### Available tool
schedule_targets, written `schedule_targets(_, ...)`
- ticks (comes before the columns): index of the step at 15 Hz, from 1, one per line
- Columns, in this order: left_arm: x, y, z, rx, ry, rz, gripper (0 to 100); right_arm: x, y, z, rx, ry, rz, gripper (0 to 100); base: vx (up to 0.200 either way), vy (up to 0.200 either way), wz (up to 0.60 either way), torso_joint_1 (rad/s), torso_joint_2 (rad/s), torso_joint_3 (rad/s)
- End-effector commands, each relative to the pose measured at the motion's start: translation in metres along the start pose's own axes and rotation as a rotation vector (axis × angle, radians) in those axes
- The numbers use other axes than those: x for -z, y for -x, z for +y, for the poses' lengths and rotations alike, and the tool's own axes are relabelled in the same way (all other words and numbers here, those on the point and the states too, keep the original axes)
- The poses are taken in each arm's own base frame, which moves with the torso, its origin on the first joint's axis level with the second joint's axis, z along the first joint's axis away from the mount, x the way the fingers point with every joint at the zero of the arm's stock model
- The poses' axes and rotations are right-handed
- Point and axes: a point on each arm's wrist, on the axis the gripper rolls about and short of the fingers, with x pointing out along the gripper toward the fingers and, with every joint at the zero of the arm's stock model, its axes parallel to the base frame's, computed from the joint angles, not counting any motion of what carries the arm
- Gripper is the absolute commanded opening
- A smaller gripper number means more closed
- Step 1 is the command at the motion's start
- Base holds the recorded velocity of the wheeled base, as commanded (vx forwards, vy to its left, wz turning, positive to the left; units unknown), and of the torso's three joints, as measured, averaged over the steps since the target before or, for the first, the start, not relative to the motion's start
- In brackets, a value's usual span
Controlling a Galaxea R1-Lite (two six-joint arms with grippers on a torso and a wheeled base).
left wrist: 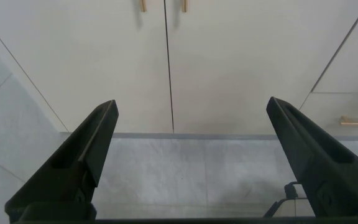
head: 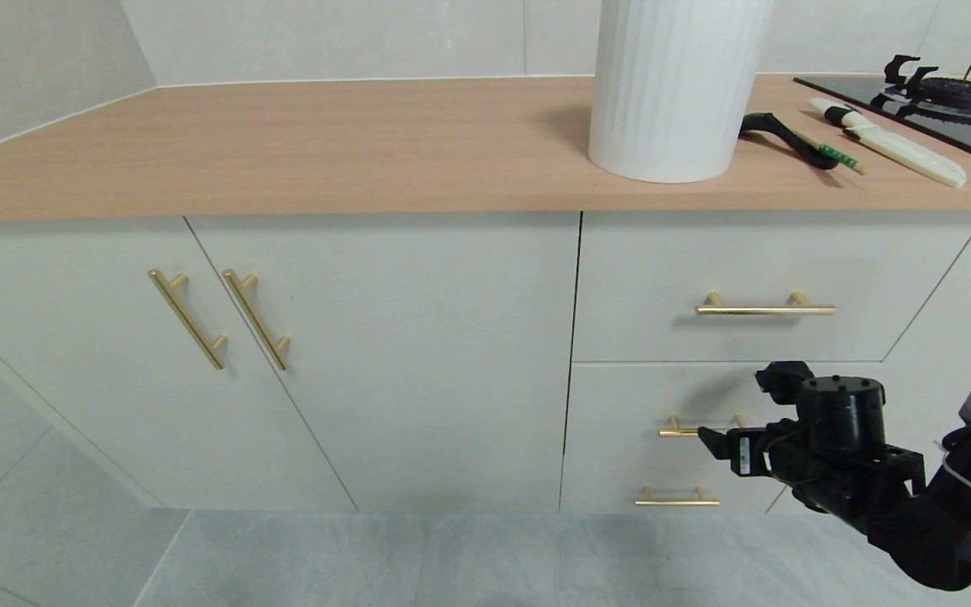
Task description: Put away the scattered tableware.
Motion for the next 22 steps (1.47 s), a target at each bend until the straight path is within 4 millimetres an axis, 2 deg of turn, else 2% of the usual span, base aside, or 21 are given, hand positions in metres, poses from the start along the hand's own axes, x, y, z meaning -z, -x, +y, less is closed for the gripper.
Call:
schedule_targets(1,0.000,0.000,0.000,-0.001,0.000,0.000,100,0.012,-0.013,0.001,0.020,0.001,0.008,100,0.000,0.000,0.00,0.000,0.00,0.000)
schedule_targets(12,0.000,0.000,0.000,-0.001,0.000,0.000,100,0.021,-0.046,0.004,0.097,-0.051,-0.076,100,0.000,0.000,0.00,0.000,0.00,0.000)
schedule_targets(22,0.000,0.000,0.000,-0.001,0.000,0.000,100,0.029,-0.043,0.002,0.101,-0.034,-0.045,100,0.000,0.000,0.00,0.000,0.00,0.000)
